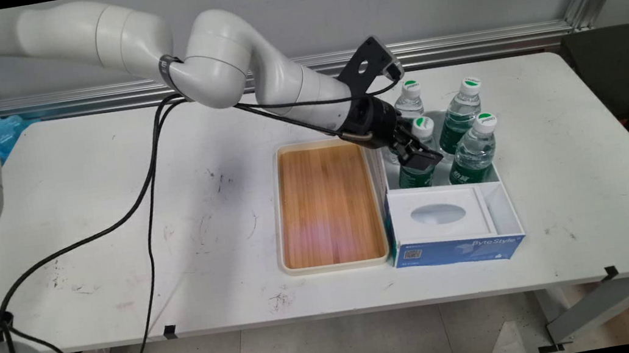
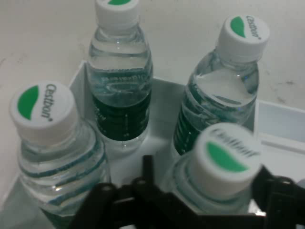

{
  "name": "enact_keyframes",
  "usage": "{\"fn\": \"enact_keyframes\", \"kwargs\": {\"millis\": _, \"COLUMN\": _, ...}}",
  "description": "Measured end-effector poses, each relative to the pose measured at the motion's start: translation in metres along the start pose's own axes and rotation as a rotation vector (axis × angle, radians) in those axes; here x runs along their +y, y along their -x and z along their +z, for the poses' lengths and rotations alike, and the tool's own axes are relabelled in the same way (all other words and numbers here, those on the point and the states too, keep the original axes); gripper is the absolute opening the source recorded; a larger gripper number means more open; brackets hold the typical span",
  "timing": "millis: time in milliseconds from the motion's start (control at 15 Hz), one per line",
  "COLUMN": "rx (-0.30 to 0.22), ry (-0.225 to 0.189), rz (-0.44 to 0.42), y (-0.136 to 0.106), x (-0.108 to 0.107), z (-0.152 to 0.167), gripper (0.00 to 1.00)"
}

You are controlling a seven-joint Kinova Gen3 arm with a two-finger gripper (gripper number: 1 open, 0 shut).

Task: Pick up the green bottle from the white box, then place the picked object on the tray

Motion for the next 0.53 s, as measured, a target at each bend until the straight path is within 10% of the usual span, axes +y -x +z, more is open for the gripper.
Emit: {"fn": "enact_keyframes", "kwargs": {"millis": 533, "rx": -0.011, "ry": 0.025, "rz": 0.005, "y": 0.0043, "x": 0.0069, "z": -0.0001, "gripper": 0.00}}
